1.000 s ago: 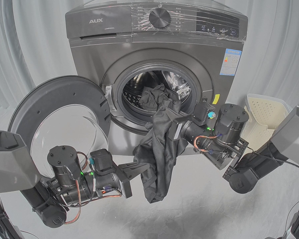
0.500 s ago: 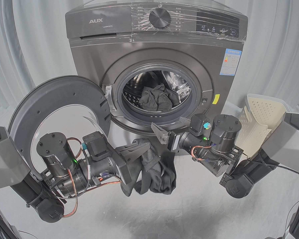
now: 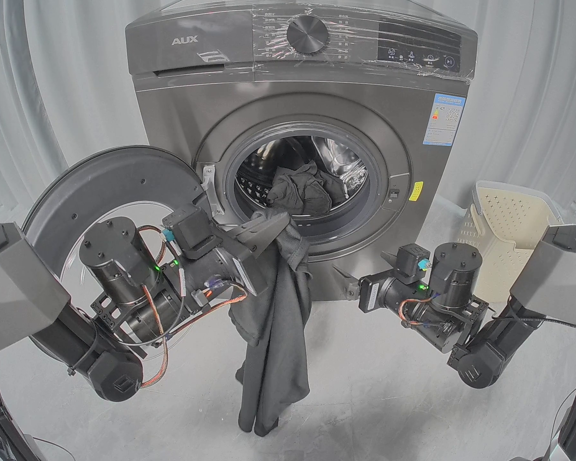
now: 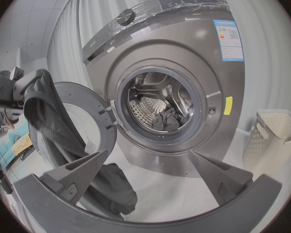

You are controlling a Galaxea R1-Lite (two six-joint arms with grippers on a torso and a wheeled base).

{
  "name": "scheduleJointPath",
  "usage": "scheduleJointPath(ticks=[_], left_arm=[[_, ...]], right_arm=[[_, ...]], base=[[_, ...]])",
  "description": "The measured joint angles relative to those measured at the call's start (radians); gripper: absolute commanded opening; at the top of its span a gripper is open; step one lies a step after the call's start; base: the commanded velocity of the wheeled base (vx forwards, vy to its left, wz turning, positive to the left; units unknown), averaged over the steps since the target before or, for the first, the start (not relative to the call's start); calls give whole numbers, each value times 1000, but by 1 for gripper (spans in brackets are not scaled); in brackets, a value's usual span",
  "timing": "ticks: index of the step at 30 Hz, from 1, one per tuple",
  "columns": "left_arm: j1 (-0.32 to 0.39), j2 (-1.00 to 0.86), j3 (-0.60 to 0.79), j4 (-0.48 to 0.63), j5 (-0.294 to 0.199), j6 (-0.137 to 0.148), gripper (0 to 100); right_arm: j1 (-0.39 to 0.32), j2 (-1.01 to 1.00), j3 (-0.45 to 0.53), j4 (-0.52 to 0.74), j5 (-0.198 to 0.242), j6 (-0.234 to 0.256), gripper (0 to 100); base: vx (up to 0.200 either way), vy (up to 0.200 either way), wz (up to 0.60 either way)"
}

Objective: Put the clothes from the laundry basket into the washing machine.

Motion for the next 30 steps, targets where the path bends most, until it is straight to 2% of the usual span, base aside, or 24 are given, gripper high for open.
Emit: scheduleJointPath(ticks=[16,25,30], left_arm=[[-8,3,-14,0,1,2,0],[-12,-9,-16,0,-2,-1,0],[-8,-9,-19,0,-4,-3,0]], right_arm=[[-37,-22,55,-6,23,-16,100],[-44,-61,160,-29,63,-16,100],[-52,-68,231,-40,106,-20,100]], base=[[0,0,0],[0,0,0],[0,0,0]])
